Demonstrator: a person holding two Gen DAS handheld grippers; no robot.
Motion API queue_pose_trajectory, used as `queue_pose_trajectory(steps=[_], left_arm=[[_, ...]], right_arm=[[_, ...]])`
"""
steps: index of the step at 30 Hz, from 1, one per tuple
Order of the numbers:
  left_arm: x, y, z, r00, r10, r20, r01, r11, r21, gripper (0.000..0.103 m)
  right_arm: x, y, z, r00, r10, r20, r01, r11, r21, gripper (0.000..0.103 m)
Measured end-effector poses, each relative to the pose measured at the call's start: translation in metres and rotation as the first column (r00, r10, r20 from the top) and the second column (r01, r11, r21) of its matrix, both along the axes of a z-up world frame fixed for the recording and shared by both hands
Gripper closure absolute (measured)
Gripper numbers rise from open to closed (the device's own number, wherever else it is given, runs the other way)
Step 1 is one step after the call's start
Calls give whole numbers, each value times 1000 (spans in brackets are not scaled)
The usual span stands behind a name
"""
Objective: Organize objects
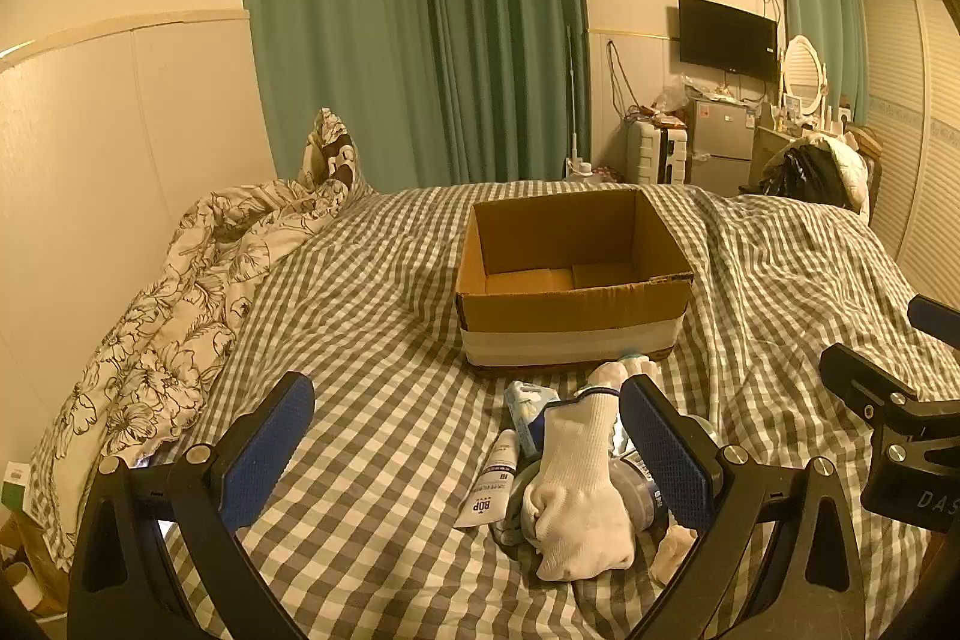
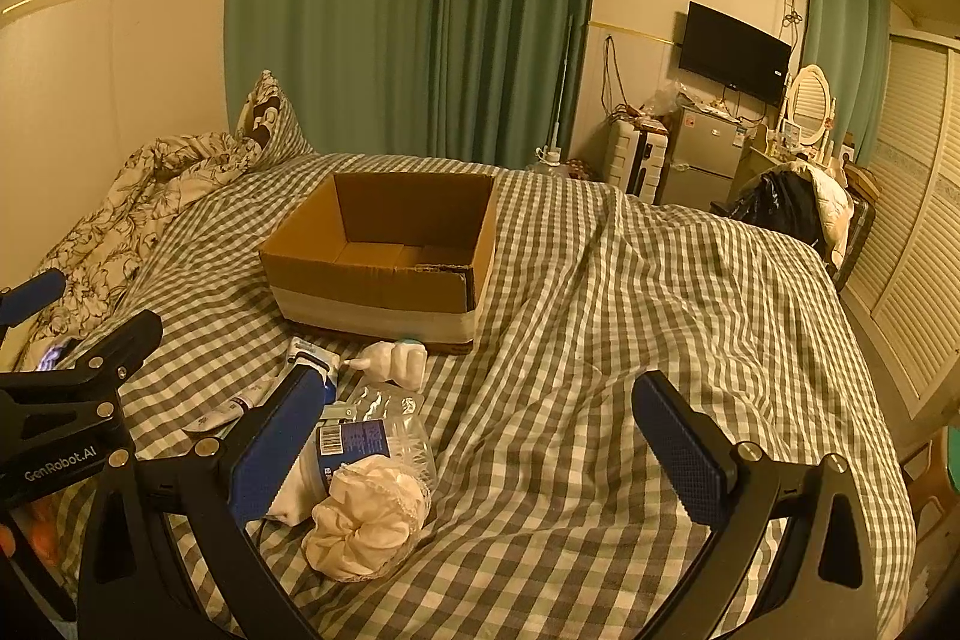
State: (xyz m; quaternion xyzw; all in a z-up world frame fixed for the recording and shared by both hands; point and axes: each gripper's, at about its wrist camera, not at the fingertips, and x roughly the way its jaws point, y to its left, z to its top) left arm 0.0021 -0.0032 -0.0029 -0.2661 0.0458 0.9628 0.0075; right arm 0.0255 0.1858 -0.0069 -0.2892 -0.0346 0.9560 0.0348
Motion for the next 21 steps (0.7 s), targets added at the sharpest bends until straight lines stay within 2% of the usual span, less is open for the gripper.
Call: queue_pose_trajectory(steps=[21], left_arm=[[2,7,-8,1000,-16,7,16,1000,-3,0]], right_arm=[[0,-4,-2,1000,23,11,-23,1000,8,0]])
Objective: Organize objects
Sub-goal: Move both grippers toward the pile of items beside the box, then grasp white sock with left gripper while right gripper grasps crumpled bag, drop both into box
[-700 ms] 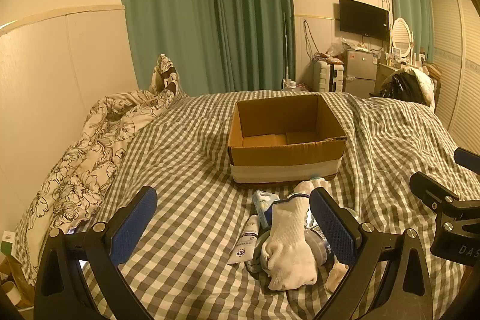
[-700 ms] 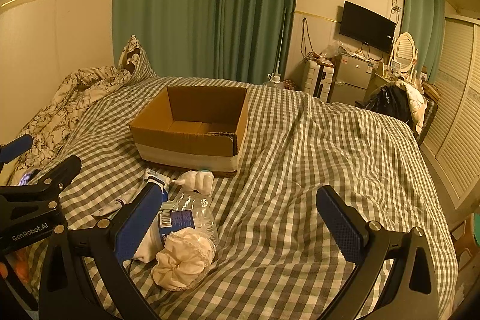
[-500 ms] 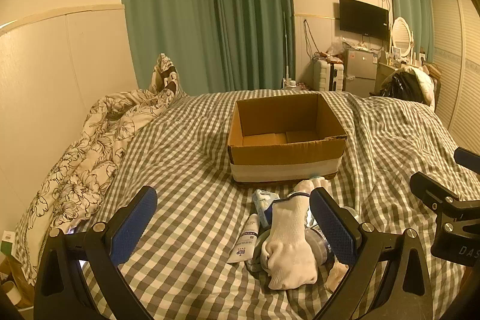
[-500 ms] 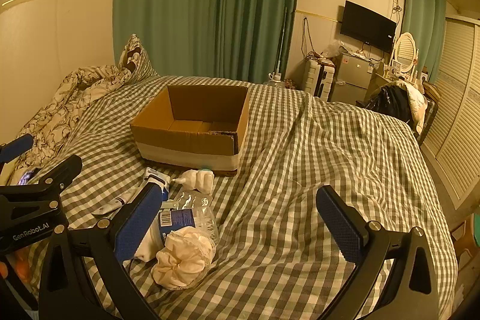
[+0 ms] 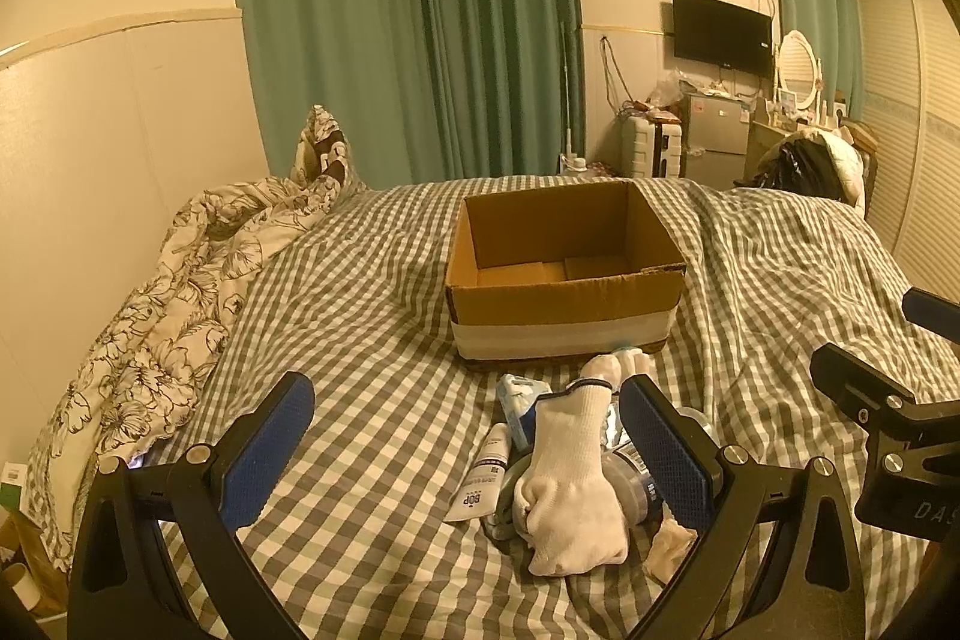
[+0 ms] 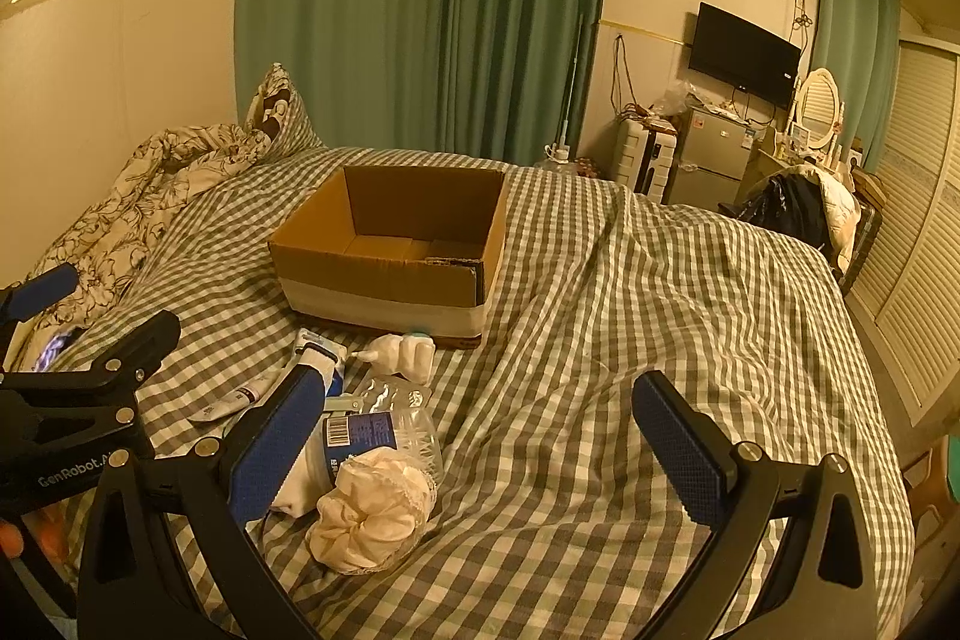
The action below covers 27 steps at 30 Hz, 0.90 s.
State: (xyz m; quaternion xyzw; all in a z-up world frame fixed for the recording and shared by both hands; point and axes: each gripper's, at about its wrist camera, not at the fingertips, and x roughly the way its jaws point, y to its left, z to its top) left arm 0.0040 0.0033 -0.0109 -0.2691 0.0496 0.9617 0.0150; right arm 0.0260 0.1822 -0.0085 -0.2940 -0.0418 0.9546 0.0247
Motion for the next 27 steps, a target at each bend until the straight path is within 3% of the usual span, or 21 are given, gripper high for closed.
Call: queue_pose_trajectory(steps=[8,15,21,23,27], left_arm=[[-5,6,-13,999,-11,40,11,1000,-7,0],[-19,18,-61,988,-8,153,18,998,-65,0],[-25,24,-93,974,-24,227,44,995,-86,4],[-28,27,-102,961,-51,271,73,995,-70,5],[-27,36,-114,940,-112,323,135,990,-49,21]], right_arm=[[-2,1,-6,1000,2,17,-1,1000,-2,0],[-18,-2,-44,992,36,124,-34,999,-15,1],[-31,-8,-89,967,69,246,-67,998,-16,26],[-33,-9,-95,959,91,267,-86,996,-32,39],[-35,-11,-101,942,142,304,-126,989,-72,58]])
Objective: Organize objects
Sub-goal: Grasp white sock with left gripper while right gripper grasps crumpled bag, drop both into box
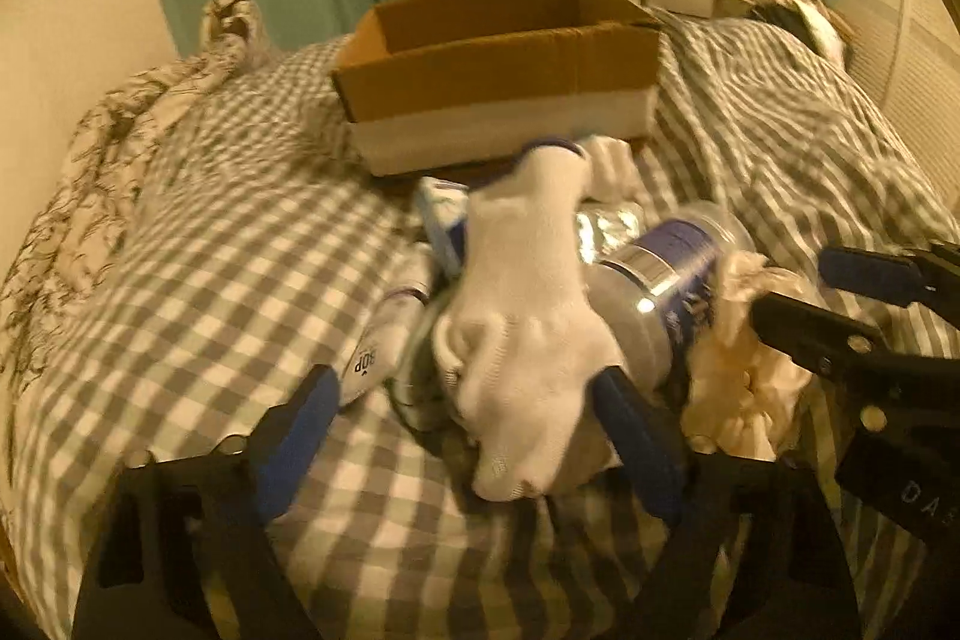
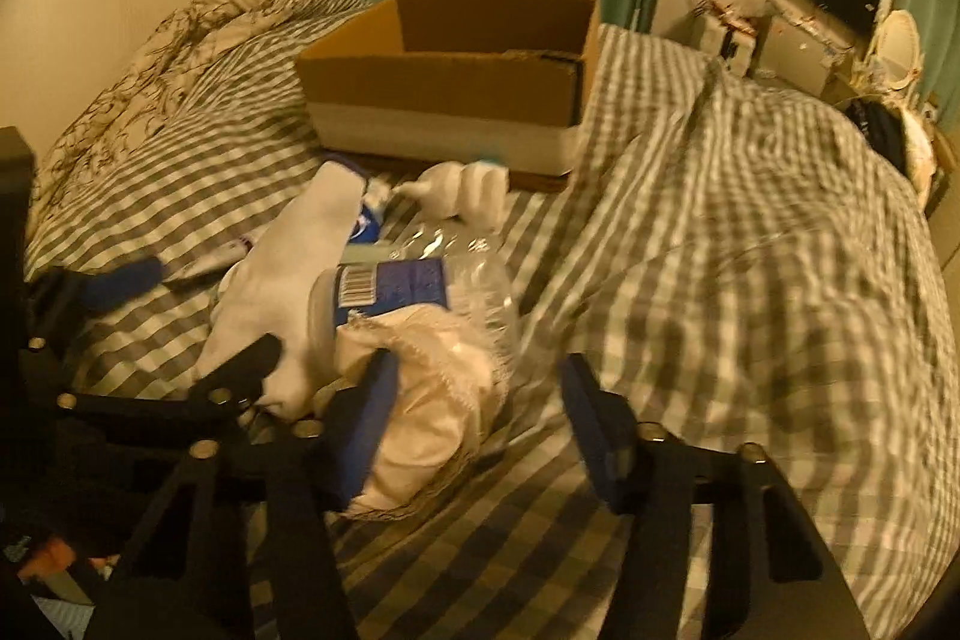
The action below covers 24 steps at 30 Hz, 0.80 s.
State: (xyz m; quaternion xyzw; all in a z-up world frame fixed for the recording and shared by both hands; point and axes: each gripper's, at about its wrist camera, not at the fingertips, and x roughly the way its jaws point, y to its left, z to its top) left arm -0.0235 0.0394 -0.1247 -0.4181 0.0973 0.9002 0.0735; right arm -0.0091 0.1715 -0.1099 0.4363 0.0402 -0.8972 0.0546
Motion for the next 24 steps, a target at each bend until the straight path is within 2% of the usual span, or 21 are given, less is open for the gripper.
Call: queue_pose_trajectory(steps=[2,4,7,9,11,15,19,24], left_arm=[[4,6,0,999,-38,8,38,999,3,33],[7,9,1,998,-66,10,66,998,18,59],[10,9,8,997,-81,4,81,996,27,75],[11,4,16,997,-72,7,72,996,57,82],[10,-3,25,998,-65,5,64,993,98,83],[7,-14,58,998,-56,-37,61,986,157,90],[-6,-21,93,994,-45,-96,62,982,180,100],[-36,-14,152,973,-48,-227,81,987,139,101]], right_arm=[[-1,-2,-2,1000,21,15,-21,1000,-18,77],[0,-3,-1,999,34,16,-33,999,-31,86],[4,-2,5,999,34,-2,-34,999,-43,94],[8,0,14,999,32,-27,-33,998,-53,94],[12,3,26,998,28,-58,-32,998,-59,95],[15,11,54,993,31,-117,-41,995,-87,96],[8,15,91,980,46,-192,-66,993,-97,97],[-21,13,140,960,80,-269,-97,994,-53,97]])
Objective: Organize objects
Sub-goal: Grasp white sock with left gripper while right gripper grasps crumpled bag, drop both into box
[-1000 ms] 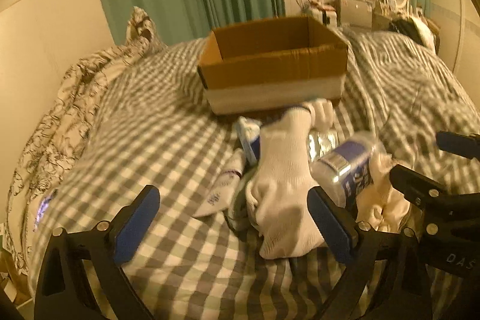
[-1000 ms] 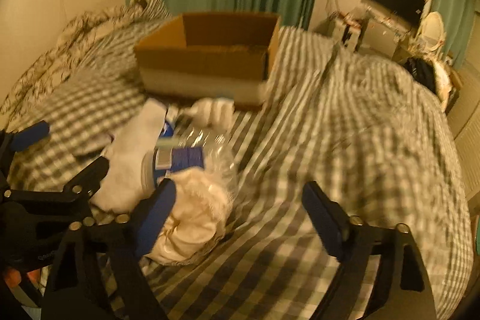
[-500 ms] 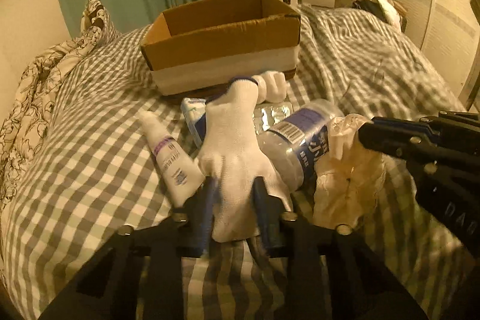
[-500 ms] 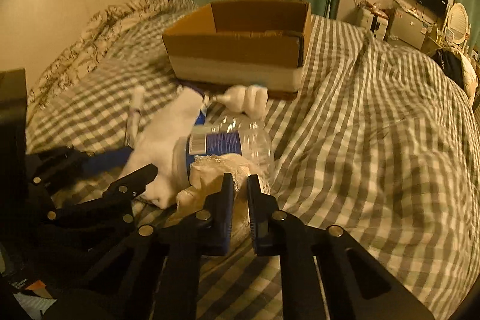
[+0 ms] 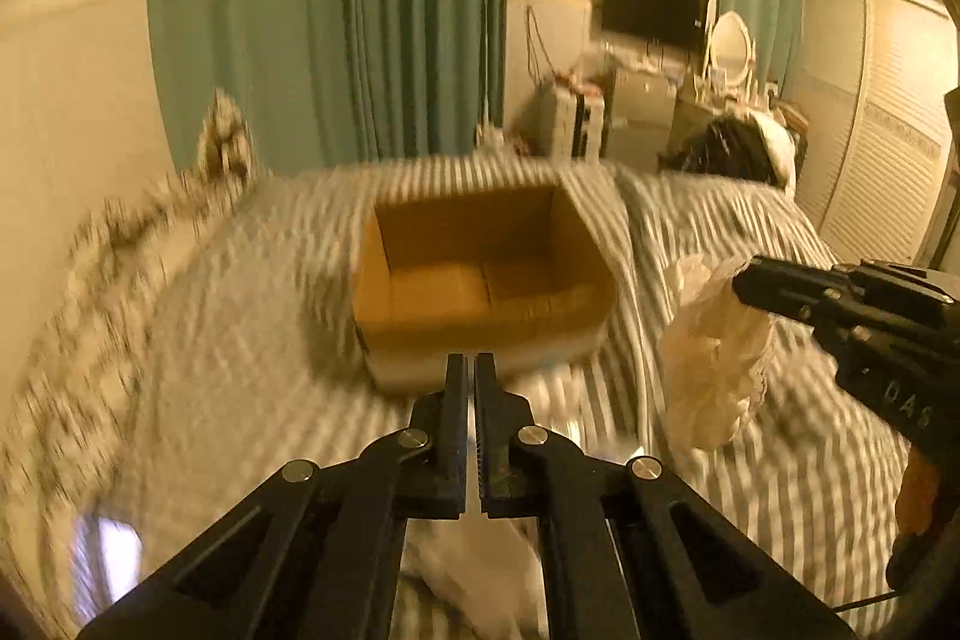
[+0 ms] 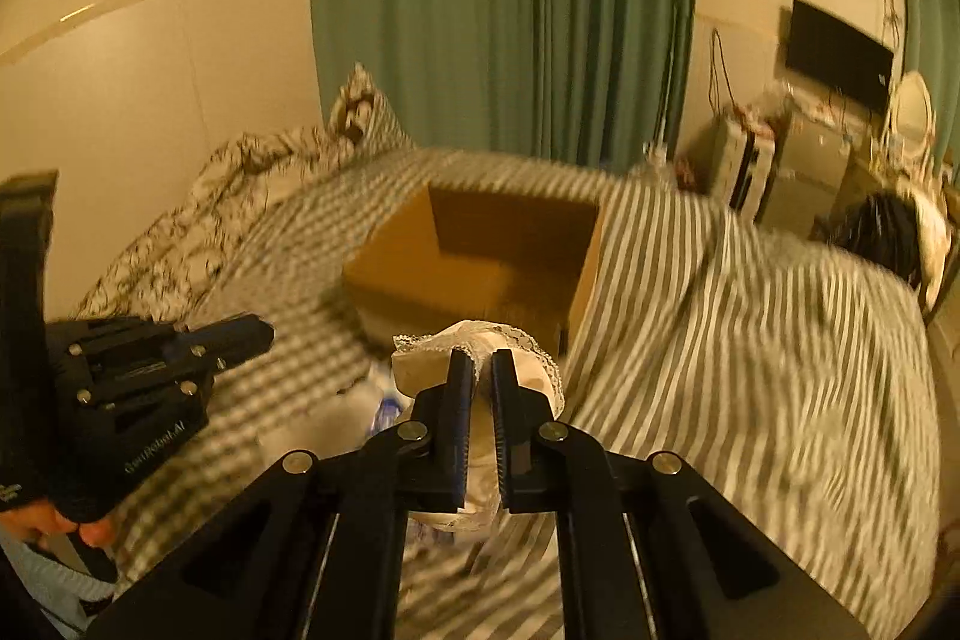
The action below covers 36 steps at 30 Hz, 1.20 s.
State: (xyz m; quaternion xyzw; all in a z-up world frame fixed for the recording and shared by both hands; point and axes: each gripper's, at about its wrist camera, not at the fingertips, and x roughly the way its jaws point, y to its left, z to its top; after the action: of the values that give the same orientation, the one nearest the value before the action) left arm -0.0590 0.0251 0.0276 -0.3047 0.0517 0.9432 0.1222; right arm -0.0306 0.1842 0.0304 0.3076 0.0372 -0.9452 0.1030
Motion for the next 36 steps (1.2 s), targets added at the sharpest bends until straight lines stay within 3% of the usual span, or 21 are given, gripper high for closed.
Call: queue_pose_trajectory(steps=[2,5,7,11,12,14,15,16,19,23,24,25,27,31,36], left_arm=[[-12,3,18,999,-9,-31,8,1000,-10,101],[-32,6,27,1000,-24,-11,24,1000,-1,101],[-36,7,15,999,-27,20,27,1000,-4,99],[-36,12,-38,993,-11,118,22,995,-96,93],[-36,12,-55,987,-7,160,25,994,-109,86],[-29,12,-80,977,1,212,24,993,-116,59],[-26,11,-94,971,7,237,22,992,-123,36],[-22,10,-106,968,16,252,18,991,-132,31],[-13,10,-136,943,22,333,24,991,-134,31],[-9,9,-149,916,-19,402,44,997,-55,31],[-9,11,-151,910,-28,414,54,997,-50,35],[-9,13,-151,906,-39,422,66,997,-50,54],[-6,19,-148,910,-33,414,78,993,-92,62],[-13,20,-120,915,-39,401,69,996,-60,66],[-38,22,-49,962,-71,262,82,996,-32,66]], right_arm=[[-15,-1,15,1000,8,-24,-8,1000,13,97],[-36,-1,33,999,14,-51,-14,1000,-1,97],[-43,0,32,999,16,-49,-16,1000,-3,97],[-49,4,8,1000,31,-1,-31,999,7,97],[-50,5,1,999,32,11,-32,999,13,96],[-52,10,-11,999,30,34,-30,999,24,96],[-54,13,-17,999,29,46,-30,999,24,96],[-53,15,-21,998,30,50,-31,999,21,96],[-55,22,-29,997,35,66,-35,999,5,96],[-57,28,-35,996,47,79,-45,999,-23,96],[-57,28,-36,995,51,82,-49,998,-27,96],[-56,28,-36,995,52,86,-49,998,-30,96],[-54,28,-35,994,64,85,-61,997,-37,96],[-51,30,-21,995,79,59,-76,996,-49,96],[-61,32,11,996,87,-3,-87,996,-19,96]])
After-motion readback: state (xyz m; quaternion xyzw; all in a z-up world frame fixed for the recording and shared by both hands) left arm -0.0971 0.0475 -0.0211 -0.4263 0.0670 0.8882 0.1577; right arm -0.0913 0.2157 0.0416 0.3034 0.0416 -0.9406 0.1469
